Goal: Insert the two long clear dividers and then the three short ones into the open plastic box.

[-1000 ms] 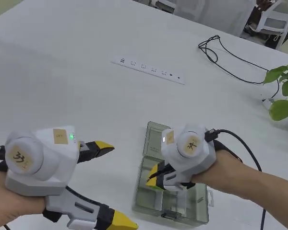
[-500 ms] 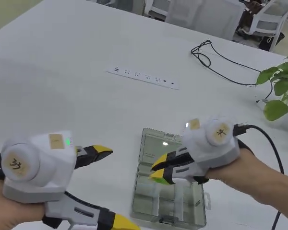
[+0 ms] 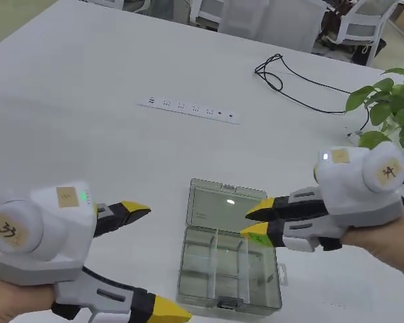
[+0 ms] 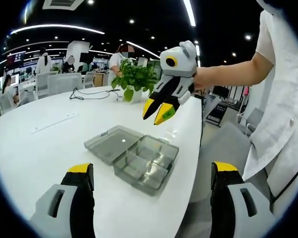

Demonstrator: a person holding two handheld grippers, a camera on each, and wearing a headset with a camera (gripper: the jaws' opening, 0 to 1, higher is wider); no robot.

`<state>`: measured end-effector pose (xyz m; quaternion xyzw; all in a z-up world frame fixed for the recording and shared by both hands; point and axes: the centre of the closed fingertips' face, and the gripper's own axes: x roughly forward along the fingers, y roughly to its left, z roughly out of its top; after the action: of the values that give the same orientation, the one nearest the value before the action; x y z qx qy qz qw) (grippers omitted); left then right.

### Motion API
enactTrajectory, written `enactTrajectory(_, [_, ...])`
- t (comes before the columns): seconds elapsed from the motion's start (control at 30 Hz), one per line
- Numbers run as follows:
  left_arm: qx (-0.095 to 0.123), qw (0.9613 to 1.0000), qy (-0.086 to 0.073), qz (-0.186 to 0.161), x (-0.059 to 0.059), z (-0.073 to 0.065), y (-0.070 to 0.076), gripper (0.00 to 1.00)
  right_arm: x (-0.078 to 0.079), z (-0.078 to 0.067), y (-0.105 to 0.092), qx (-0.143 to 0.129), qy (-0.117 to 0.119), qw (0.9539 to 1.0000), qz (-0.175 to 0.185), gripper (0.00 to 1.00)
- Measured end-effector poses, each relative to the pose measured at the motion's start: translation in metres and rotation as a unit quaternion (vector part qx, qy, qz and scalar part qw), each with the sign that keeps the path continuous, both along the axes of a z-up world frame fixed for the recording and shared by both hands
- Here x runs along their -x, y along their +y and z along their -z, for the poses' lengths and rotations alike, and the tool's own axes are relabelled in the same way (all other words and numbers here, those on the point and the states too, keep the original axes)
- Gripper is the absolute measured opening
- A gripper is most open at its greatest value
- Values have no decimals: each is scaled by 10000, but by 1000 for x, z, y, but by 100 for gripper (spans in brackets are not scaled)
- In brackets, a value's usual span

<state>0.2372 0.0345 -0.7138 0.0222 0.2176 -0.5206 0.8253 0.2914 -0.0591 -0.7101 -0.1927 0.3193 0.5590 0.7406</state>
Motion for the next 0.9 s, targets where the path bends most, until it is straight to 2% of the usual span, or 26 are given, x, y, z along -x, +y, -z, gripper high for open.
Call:
enactTrajectory(0.13, [-37, 10000, -8, 14, 1, 0, -2, 100, 1, 0, -21, -9, 34, 9998, 170, 24])
enactTrajectory(0.37, [-95, 9999, -10, 44, 3, -2, -7, 100, 7, 9, -59, 221, 38, 9995, 243, 30])
enactTrajectory(0.53, [-112, 9999, -18, 36, 4, -3, -8, 100, 13, 30, -91, 629, 99, 9978, 192, 34])
enactTrajectory(0.73, [-136, 9999, 10, 33, 5, -1, -8, 100, 24, 53, -116, 1096, 189, 9938, -8, 38])
enactTrajectory(0.8, [-146, 9999, 26, 18, 4, -1, -7, 100, 26, 63, -125, 1301, 204, 9912, -101, 39])
enactTrajectory(0.87, [-150, 9999, 30, 16, 4, -1, -7, 100, 28, 73, -136, 1615, 184, 9863, -267, 39])
enactTrajectory(0.9, [-149, 9999, 34, 16, 4, -1, -7, 100, 28, 79, -144, 1820, 142, 9824, -392, 39])
